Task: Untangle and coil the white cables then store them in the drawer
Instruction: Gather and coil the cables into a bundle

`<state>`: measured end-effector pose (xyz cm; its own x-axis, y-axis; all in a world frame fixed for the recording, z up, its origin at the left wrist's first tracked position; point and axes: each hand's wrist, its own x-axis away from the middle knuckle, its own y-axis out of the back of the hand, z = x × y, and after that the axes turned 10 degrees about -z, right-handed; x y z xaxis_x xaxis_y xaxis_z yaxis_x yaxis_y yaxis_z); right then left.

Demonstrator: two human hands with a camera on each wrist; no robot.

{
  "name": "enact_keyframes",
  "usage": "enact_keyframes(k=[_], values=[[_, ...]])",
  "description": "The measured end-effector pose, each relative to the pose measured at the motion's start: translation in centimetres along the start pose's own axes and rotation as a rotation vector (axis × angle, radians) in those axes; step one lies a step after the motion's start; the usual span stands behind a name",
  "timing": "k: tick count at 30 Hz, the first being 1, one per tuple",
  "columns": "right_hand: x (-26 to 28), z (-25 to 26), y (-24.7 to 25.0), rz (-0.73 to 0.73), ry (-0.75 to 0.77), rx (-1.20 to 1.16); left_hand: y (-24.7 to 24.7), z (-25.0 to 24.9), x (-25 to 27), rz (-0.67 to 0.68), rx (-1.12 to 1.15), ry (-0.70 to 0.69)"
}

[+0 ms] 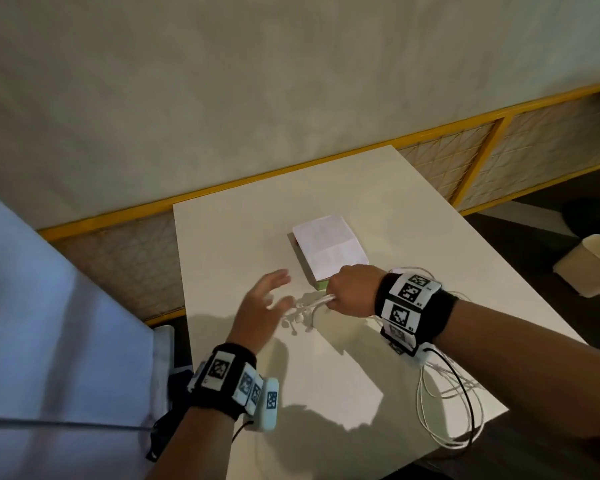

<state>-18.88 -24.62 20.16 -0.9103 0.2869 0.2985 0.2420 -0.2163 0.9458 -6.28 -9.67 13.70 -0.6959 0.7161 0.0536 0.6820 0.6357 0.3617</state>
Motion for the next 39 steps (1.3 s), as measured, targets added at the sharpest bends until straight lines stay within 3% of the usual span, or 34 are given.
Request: enact_keyframes(k=[2, 4, 9, 14, 19, 30, 39], values=[[-0.2, 0.2, 0.5, 0.030, 0.011, -0.029, -1.2, -0.8, 0.6, 0.196, -0.104, -0.050], [-0.3, 0.4, 1.1, 0.049, 0.017, -0.062, -2.7, -0.8, 0.9, 0.273, -0.171, -0.115], [-0.2, -0.4, 2.8, 0.003, -0.030, -0.245, -4.0, -0.8, 1.8, 0.246, 0.088, 0.058], [0.0, -1.3, 3.1, 0.086, -0.181, -0.774, -4.1, -1.4, 2.1, 0.270, 0.271, 0.104], [0.1, -1.5, 1.8, 0.079, -0.227, -1.068, -4.8, -1.9, 2.6, 0.227, 0.376, 0.144], [0.2, 0.5, 1.0, -0.060, -0.407, -1.506, -6.8, -2.6, 2.4, 0.087, 0.365, 0.144], [0.1, 1.6, 1.6, -0.243, -0.557, -1.789, -6.3, -4.8, 1.6, 0.136, 0.147, 0.081]])
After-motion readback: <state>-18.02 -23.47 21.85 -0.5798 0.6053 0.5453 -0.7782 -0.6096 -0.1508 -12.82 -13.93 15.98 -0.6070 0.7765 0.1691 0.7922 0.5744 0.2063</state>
